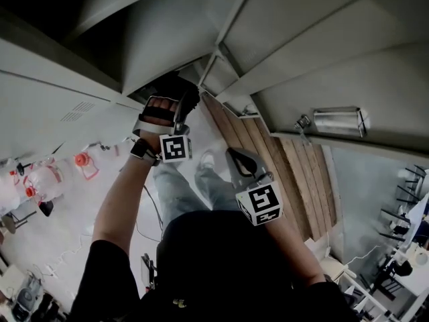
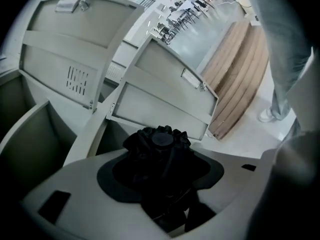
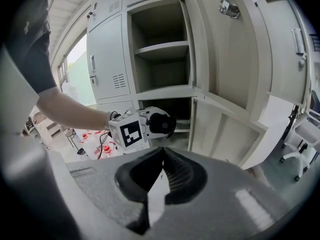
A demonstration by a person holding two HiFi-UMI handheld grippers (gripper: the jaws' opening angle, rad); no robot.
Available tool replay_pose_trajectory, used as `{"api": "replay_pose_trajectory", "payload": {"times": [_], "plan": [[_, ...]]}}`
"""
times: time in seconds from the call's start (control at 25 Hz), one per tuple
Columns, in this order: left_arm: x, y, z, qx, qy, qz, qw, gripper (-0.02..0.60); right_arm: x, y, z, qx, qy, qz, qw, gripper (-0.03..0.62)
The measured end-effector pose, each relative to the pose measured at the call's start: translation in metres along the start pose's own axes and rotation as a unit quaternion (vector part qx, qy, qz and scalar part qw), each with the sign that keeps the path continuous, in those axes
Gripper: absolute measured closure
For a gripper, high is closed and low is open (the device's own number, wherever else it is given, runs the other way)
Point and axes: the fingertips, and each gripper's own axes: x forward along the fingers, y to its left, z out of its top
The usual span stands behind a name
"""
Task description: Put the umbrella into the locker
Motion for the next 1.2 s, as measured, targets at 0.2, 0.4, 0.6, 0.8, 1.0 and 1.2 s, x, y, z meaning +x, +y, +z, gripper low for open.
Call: {"api": "replay_pose_trajectory", "payload": {"times": [0.2, 0.4, 0.6, 0.8, 1.0, 1.2], "plan": [[0.032, 0.004, -0.017, 0.019, 0.053, 0.027, 0.9981, 0.328, 0.002, 0.000, -0.008, 0.005, 0.008, 0.000, 1.000, 0.597], [0.060, 0.011, -0.032, 0.023, 0.090, 0.052, 0.9943, 0.325, -0.003, -0.003, -0.020, 0.005, 0.019, -0.009, 1.000, 0.597], [0.087, 0.017, -0.050, 0.017, 0.126, 0.073, 0.9892, 0.321, -0.005, -0.003, -0.033, 0.013, 0.030, -0.012, 0.999, 0.597], [0.112, 0.010, -0.054, 0.019, 0.134, 0.074, 0.9881, 0.321, -0.004, -0.003, -0.043, 0.014, 0.041, -0.013, 0.999, 0.597], [0.132, 0.023, -0.059, 0.008, 0.144, 0.092, 0.9852, 0.321, -0.005, -0.010, -0.054, 0.027, 0.053, -0.024, 0.998, 0.597], [0.138, 0.017, -0.063, 0.013, 0.155, 0.077, 0.9847, 0.316, -0.005, -0.014, -0.059, 0.032, 0.058, -0.029, 0.997, 0.597]]}}
